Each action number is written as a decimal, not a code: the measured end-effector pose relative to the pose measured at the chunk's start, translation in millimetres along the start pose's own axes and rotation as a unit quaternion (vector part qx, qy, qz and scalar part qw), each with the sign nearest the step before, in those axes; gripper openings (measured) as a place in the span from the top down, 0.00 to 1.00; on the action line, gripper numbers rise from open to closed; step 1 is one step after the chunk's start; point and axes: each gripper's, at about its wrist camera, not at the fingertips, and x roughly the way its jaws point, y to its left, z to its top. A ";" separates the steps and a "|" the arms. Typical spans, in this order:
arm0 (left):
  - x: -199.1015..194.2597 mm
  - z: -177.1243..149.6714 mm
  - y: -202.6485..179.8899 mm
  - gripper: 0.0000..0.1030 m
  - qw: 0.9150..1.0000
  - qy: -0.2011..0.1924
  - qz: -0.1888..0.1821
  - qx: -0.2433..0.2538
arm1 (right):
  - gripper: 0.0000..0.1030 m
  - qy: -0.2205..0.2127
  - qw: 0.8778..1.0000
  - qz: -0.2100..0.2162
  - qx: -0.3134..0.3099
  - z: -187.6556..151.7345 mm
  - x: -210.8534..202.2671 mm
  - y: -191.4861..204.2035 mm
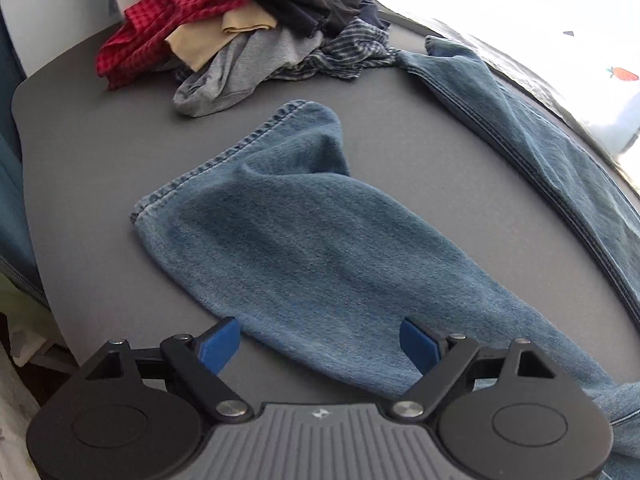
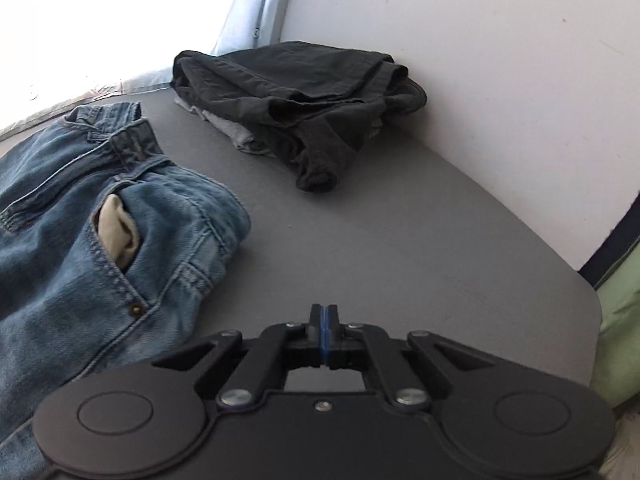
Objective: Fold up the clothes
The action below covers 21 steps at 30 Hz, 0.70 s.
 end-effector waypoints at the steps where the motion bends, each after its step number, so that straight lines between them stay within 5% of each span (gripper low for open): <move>1: 3.1 -1.6 9.4 0.15 1.000 0.010 -0.004 -0.017 | 1.00 0.004 1.000 0.006 0.013 1.6 1.2 -10.8; 6: 11.9 -11.4 40.6 0.15 0.995 0.040 -0.033 -0.086 | 0.97 0.009 0.999 0.026 0.042 -2.4 -8.0 -22.6; 9: 11.9 -10.7 43.2 0.16 0.991 0.043 -0.080 -0.099 | 0.97 0.023 0.998 0.040 0.038 -10.4 -9.5 -5.2; 12: 15.3 -10.7 39.6 0.16 0.980 0.058 -0.146 -0.121 | 0.97 0.036 0.997 0.065 0.026 -14.2 -8.8 18.2; 16: 20.4 -17.0 30.9 0.21 0.967 0.074 -0.181 -0.161 | 0.86 0.053 0.992 0.115 0.023 -13.2 -7.9 43.5; 19: 27.1 -23.0 31.2 0.33 0.945 0.089 -0.231 -0.214 | 0.81 0.068 0.986 0.145 0.033 -11.3 -4.7 53.1; 21: 33.6 -28.9 32.2 0.51 0.926 0.098 -0.258 -0.259 | 0.80 0.068 0.987 0.145 0.027 -10.2 -3.0 56.2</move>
